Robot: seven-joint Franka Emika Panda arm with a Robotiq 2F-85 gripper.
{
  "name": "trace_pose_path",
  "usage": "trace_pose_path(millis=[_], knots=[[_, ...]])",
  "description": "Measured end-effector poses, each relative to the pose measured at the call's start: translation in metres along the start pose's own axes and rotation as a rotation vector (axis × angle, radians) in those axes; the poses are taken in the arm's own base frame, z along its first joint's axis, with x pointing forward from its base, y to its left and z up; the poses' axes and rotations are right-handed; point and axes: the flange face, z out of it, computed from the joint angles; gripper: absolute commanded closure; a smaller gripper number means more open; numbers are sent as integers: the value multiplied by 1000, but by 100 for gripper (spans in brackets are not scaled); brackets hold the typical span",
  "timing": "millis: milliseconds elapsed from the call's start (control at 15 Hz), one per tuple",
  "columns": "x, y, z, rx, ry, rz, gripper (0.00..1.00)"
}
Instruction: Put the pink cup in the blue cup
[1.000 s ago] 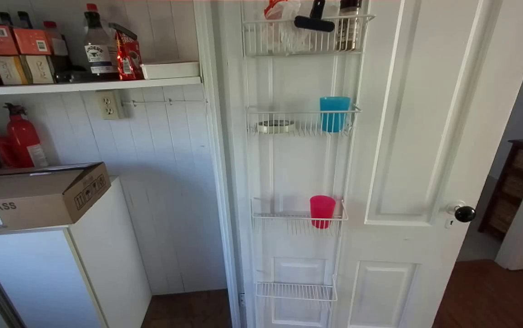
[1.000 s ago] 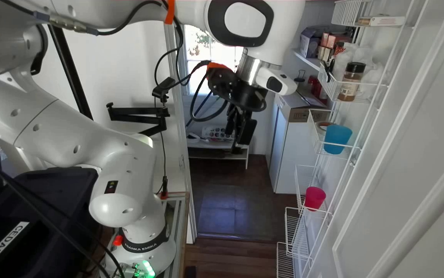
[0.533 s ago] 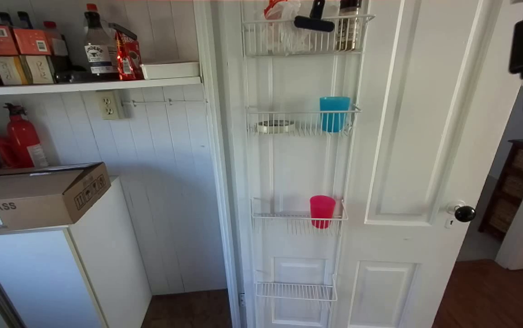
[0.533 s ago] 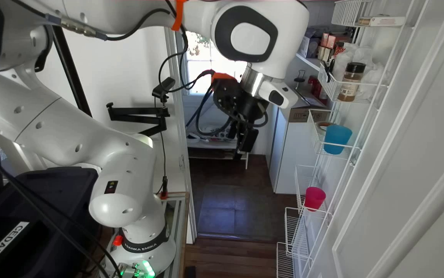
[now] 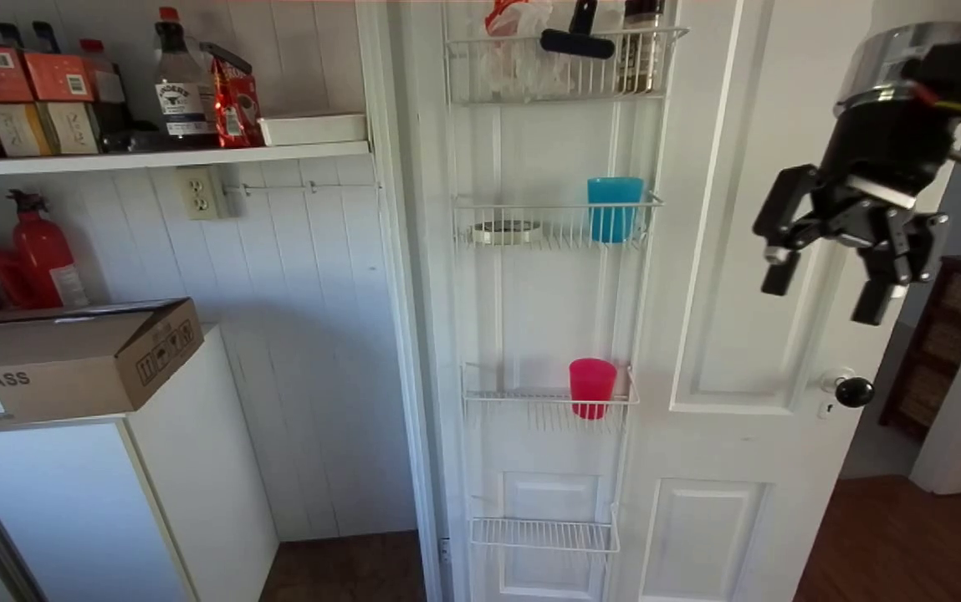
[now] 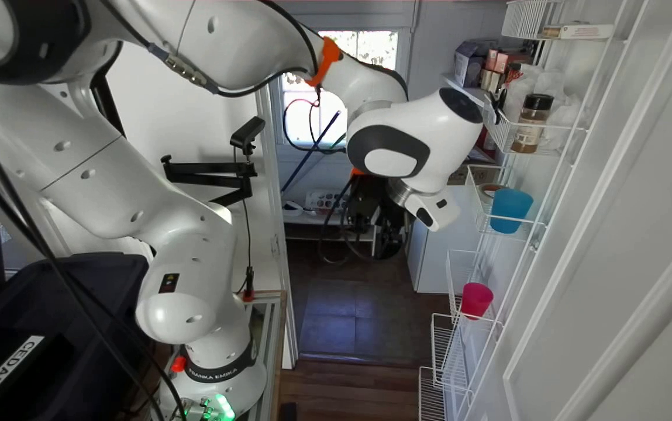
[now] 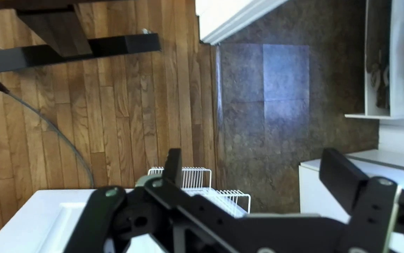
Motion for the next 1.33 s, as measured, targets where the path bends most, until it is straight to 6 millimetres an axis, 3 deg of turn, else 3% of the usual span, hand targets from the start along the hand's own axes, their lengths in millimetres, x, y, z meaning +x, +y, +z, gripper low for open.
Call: trace_pose_path(millis=[333, 600, 1067, 1333], knots=[[33, 2, 37, 156, 124, 152, 0], [42, 2, 64, 184, 105, 184, 0], [44, 4, 66, 189, 104, 196, 0], [60, 9, 70, 227, 162, 207, 0]])
